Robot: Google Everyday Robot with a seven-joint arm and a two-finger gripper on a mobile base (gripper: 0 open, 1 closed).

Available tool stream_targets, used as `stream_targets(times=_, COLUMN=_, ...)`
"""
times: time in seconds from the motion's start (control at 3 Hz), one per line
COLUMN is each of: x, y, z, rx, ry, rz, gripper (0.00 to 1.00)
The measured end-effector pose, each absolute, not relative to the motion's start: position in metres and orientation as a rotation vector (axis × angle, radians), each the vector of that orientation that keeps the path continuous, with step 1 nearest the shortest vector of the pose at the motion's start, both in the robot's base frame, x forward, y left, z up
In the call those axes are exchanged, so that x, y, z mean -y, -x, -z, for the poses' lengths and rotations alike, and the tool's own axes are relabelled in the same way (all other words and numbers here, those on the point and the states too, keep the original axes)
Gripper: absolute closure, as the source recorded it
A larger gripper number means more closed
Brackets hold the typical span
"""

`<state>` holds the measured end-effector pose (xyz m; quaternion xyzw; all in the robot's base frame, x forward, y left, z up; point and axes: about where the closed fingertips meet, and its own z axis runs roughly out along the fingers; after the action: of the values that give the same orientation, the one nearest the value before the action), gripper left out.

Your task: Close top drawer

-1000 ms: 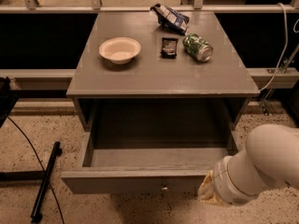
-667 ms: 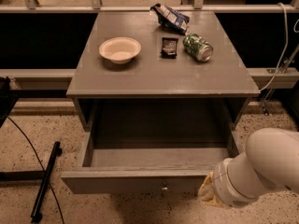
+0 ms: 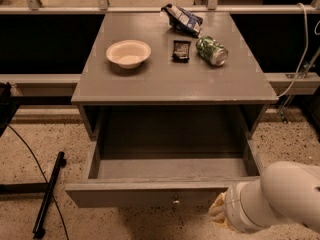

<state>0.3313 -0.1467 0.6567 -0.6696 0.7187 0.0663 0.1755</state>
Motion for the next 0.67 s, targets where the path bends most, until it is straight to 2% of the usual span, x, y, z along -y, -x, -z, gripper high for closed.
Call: stream_targets(times=0.67, x=0.139, y=-0.393, z=-0.612, rx=-1.917, ry=1.801, rz=-0.052, gripper=1.00)
